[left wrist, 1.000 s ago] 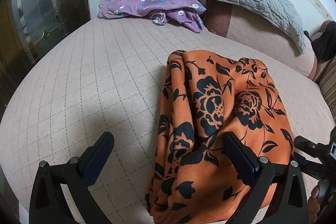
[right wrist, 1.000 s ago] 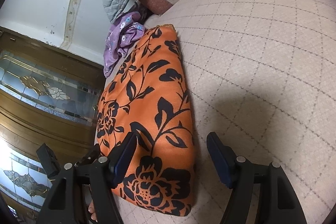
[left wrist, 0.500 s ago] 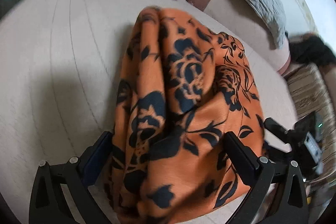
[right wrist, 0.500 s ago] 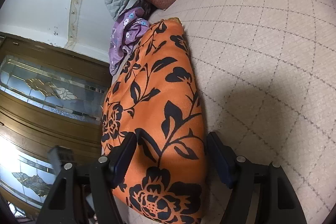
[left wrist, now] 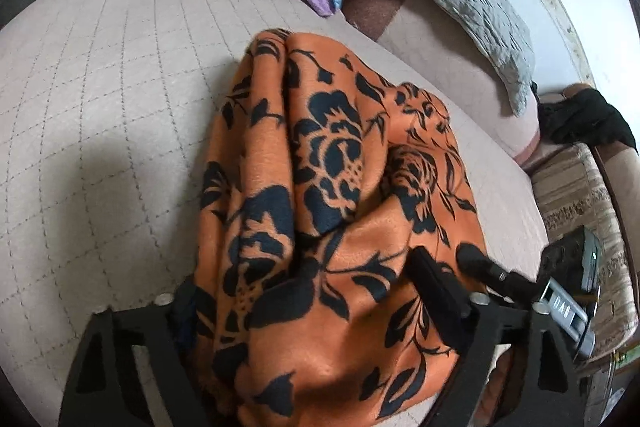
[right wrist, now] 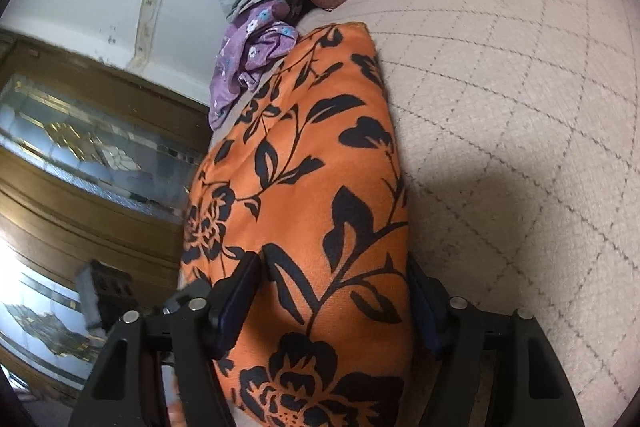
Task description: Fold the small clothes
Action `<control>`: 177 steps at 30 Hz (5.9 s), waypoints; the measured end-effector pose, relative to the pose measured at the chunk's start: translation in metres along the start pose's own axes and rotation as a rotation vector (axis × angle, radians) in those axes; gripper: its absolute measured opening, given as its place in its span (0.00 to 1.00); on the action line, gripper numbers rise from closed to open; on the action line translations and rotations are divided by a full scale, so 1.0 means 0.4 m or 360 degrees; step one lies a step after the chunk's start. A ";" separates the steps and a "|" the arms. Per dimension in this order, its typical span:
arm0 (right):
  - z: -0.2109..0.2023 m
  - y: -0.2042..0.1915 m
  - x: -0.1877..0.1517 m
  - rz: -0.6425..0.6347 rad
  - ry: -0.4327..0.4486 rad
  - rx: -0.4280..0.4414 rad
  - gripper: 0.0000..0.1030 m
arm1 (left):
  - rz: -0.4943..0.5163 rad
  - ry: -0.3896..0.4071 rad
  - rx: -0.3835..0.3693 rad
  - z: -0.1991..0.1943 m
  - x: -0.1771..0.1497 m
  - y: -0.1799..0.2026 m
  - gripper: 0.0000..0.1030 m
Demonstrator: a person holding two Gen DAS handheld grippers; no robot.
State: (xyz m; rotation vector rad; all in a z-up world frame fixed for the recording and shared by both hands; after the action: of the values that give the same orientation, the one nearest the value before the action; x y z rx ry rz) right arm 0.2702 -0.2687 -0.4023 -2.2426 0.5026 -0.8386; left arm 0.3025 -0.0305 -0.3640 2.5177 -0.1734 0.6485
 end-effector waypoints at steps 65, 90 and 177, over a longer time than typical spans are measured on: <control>-0.751 -0.146 -0.247 -0.0473 0.0656 -0.0711 0.63 | 0.0735 0.0781 0.0675 -0.542 -0.278 0.479 0.95; -0.906 -0.308 -0.352 -0.0689 0.0809 -0.0728 0.69 | 0.0780 0.0975 0.0818 -0.756 -0.341 0.604 1.00; -0.754 -0.538 -0.383 -0.1030 0.0771 -0.0991 0.69 | 0.0446 0.0931 0.0667 -0.818 -0.244 0.337 1.00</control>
State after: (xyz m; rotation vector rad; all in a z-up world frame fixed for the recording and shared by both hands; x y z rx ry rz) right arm -0.0224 -0.1743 -0.1449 -2.8253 0.2584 -1.7819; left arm 0.0485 0.0255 -0.1048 2.5733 -0.1906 1.6467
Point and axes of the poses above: each gripper's, at about its wrist camera, not at the fingertips, and z roughly the way its jaws point, y to its right, x to its top, the point moved 5 cm from there along z, roughly the way its jaws point, and after that the axes turned 1 degree about -x, right-handed, at the moved point
